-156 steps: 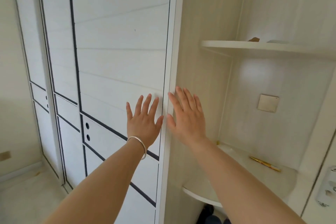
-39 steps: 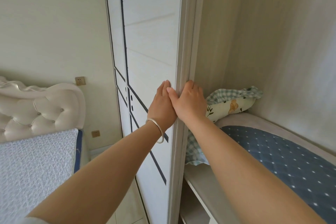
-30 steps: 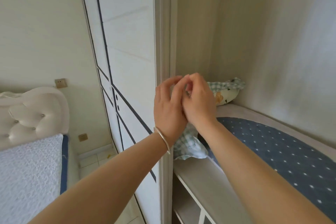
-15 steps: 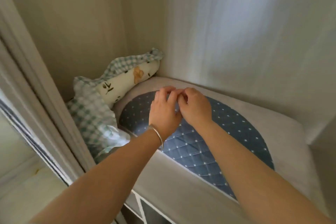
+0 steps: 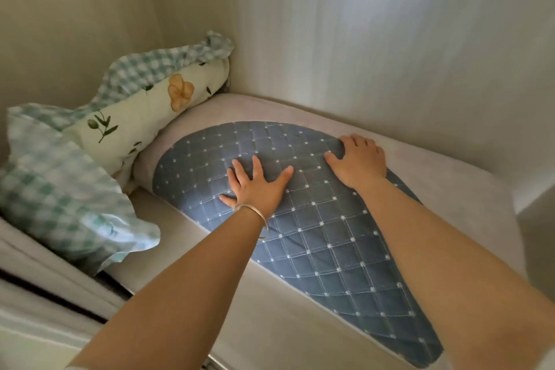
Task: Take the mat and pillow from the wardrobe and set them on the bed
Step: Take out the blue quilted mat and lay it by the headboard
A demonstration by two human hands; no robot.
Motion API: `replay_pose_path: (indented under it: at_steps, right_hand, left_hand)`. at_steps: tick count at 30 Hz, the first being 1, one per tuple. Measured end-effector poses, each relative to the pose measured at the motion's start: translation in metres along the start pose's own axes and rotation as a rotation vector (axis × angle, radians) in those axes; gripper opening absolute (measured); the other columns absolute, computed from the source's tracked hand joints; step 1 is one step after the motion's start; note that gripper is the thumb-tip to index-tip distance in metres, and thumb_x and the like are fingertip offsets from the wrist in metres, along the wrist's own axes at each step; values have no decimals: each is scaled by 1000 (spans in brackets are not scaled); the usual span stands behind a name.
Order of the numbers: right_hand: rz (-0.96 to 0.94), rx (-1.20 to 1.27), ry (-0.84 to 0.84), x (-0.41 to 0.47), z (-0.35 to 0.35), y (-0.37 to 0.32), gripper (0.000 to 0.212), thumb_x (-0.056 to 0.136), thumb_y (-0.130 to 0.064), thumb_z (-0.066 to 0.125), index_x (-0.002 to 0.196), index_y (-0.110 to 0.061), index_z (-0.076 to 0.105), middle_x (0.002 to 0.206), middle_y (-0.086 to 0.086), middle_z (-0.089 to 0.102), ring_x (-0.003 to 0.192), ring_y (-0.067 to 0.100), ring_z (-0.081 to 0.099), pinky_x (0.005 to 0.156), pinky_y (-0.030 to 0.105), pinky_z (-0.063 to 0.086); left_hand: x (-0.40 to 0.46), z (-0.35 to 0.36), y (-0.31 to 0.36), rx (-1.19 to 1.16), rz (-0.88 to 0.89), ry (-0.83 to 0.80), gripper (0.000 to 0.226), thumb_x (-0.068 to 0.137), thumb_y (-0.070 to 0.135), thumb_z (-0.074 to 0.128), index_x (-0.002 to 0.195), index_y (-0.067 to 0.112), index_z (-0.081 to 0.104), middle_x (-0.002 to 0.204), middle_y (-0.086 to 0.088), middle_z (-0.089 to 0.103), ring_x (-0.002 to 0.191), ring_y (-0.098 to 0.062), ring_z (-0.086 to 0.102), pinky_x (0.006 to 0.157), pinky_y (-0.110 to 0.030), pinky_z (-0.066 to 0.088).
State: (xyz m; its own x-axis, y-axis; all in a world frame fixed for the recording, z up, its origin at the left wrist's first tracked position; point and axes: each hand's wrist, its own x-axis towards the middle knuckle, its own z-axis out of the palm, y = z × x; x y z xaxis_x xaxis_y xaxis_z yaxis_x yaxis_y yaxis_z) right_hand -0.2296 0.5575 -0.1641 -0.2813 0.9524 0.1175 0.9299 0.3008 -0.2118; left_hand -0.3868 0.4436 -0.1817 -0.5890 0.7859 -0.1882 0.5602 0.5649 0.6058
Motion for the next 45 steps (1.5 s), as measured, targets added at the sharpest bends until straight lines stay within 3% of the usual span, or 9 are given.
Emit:
replay_pose_path:
  at_steps: [4,10,15,20,23,26,32,38,45]
  right_hand:
    - [7,-41,-78,32,4,7,70,86,-65,31,144,-25,30,154,5,28,140,28,24,113,49,17]
    - [91,-16,-135,75,3,2,94,74,-79,35,141,-14,34,146,14,40,133,32,37,108,45,31]
    - [80,25,-175,98,2,-5,95,69,-82,37,131,-10,49,134,13,54,120,33,52,97,40,41]
    - [10,33,-111,116,6,-14,85,71,-79,40,119,-11,56,121,11,62,106,31,60,76,33,41]
    - [3,28,-122,116,4,-16,80,74,-77,39,115,-10,57,116,11,64,100,30,62,71,31,40]
    - [32,11,-175,108,0,-19,87,75,-81,30,117,-9,59,117,14,64,102,31,62,71,31,39]
    - [176,92,-295,69,-3,-22,91,80,-79,20,127,-11,56,129,16,59,113,34,57,84,36,43]
    - [323,353,-328,17,-10,-7,93,75,-81,22,125,-12,58,133,15,56,114,35,56,97,42,43]
    - [445,445,-252,-51,-63,3,90,76,-82,22,122,-13,59,132,16,55,111,35,57,95,40,43]
  left_hand:
    - [8,14,3,-94,-178,176,89,80,76,36,150,35,-2,159,-2,-18,146,-21,-18,111,-63,-6]
    - [21,15,4,-475,-656,331,118,59,86,51,148,36,-9,159,-9,-14,145,-39,-5,116,-58,6]
    - [28,26,-23,-918,-877,513,128,45,85,63,148,29,11,150,-12,32,132,-42,36,113,-53,26]
    - [32,27,-23,-993,-963,541,136,27,92,56,138,17,33,124,-13,56,110,-41,53,102,-53,40]
    - [32,24,-24,-968,-972,524,123,34,94,52,121,7,46,95,-11,57,83,-34,52,89,-46,45]
    - [27,21,-29,-966,-978,519,113,44,94,47,112,4,52,95,-13,59,80,-32,51,83,-42,42]
    - [11,-5,-59,-1156,-954,582,99,74,74,51,136,-3,39,142,-18,45,125,-33,47,110,-37,29]
    - [-14,-33,-76,-1151,-757,541,68,93,53,42,138,2,39,145,-17,42,132,-31,40,110,-34,23]
    - [-64,-78,-54,-1252,-651,484,78,88,58,48,139,0,37,145,-15,42,132,-31,40,109,-35,25]
